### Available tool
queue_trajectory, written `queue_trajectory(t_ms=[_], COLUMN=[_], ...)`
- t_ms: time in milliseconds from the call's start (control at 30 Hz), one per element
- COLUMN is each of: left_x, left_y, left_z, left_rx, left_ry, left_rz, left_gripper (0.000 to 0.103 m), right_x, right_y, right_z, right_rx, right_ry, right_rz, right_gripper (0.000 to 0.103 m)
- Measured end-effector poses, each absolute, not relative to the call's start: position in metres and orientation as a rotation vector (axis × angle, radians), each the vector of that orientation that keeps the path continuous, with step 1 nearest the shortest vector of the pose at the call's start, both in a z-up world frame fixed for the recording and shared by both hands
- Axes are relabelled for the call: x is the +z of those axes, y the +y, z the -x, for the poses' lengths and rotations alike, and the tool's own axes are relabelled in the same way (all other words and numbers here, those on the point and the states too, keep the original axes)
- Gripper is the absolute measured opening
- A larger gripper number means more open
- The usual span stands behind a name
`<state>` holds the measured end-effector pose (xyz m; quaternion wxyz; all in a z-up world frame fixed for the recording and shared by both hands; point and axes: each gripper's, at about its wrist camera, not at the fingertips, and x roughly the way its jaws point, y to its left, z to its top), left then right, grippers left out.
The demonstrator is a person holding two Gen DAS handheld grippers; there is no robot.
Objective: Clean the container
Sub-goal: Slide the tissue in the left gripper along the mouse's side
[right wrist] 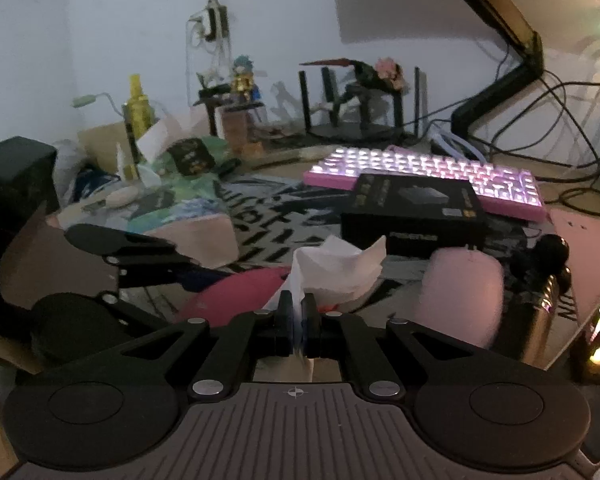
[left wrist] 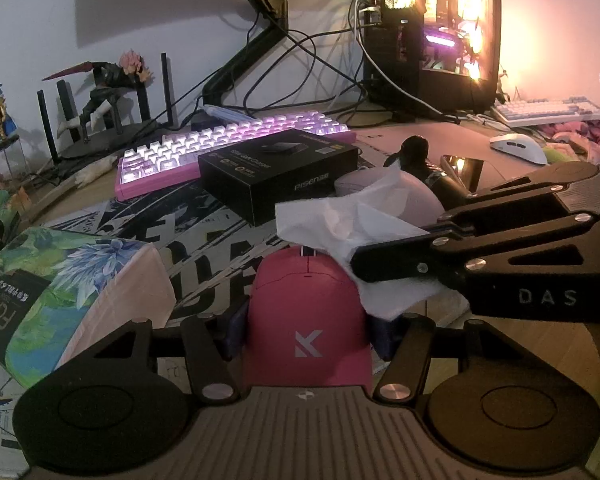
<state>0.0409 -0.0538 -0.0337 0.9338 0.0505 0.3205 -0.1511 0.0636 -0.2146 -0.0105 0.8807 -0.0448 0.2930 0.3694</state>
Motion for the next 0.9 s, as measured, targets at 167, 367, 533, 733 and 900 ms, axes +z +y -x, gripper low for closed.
queue_trajectory(t_ms=[167, 367, 533, 733, 900], left_x=[-0.034, -0.034, -0.034, -0.034, -0.034], left_y=[-0.054, -0.053, -0.052, -0.052, -0.052], left_z=[-0.041, -0.041, -0.041, -0.041, -0.041], left_rx=[-0.309, -0.309, -0.310, -0.311, -0.310], left_ry=[0.655, 0.655, 0.656, 0.657, 0.656], left_rz=[-0.104, -0.105, -0.101, -0.100, -0.101], left_gripper=[0.059, 0.059, 0.059, 0.059, 0.059], right_x=[-0.013, -0.012, -0.005, -0.002, -0.004], right_y=[-0.214, -0.204, -0.196, -0.191, -0.201], right_z=[-0.071, -0.075, -0.064, -0.056, -0.064], right_rx=[0.746, 0.742, 0.790, 0.828, 0.819], right_ry=[0.620, 0.615, 0.601, 0.588, 0.598], right_rz=[0.095, 0.098, 0.110, 0.122, 0.109], right_gripper=[0.005, 0.005, 0.005, 0.005, 0.005])
